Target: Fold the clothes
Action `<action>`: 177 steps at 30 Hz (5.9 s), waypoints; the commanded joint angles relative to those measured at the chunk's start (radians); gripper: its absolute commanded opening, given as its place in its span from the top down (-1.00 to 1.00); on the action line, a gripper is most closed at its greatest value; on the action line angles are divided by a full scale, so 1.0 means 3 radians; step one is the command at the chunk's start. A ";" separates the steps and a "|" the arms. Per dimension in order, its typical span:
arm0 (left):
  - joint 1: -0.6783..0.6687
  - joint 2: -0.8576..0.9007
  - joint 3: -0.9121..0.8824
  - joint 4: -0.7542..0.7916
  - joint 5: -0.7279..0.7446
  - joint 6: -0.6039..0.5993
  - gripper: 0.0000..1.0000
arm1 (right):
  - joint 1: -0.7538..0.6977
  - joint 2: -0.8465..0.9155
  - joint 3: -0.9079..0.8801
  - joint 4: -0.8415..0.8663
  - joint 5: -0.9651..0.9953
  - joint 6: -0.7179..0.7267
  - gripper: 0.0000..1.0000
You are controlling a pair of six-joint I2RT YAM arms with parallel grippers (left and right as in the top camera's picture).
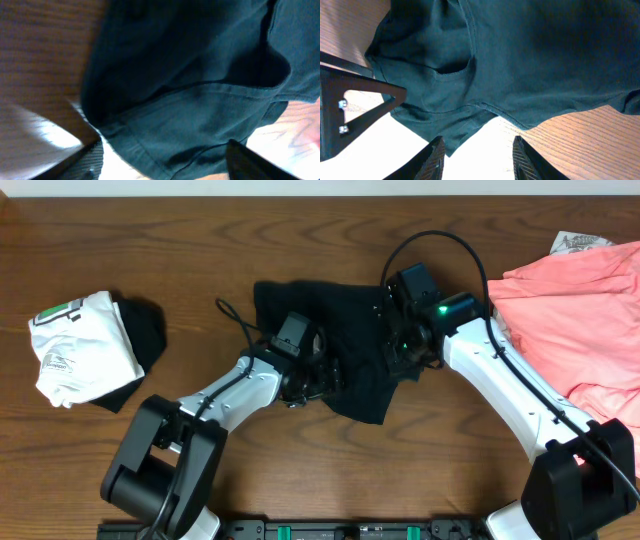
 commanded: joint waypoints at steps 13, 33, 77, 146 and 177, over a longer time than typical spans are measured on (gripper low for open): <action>-0.0042 0.0200 -0.0139 0.0071 -0.0298 -0.0037 -0.04 | -0.0033 -0.0018 0.0015 -0.0092 0.0042 -0.0037 0.17; -0.0056 0.0198 -0.0137 0.0276 -0.0581 -0.0025 0.87 | -0.0036 -0.0018 0.0015 -0.0141 0.0097 -0.0037 0.16; 0.1066 -0.1617 0.0378 -0.0762 -0.0964 0.0570 0.88 | -0.0271 -0.0153 -0.0857 0.0259 0.0004 -0.0637 0.21; 0.1067 -0.2083 0.0628 -0.0673 -0.1095 0.0599 0.88 | 0.0505 -0.0240 -0.1292 0.1214 0.0724 -0.0409 0.98; 0.1066 -0.2509 0.1203 -0.0787 -0.1233 0.0693 0.88 | -0.0347 -0.1570 0.0079 0.0598 0.1282 -0.1260 0.98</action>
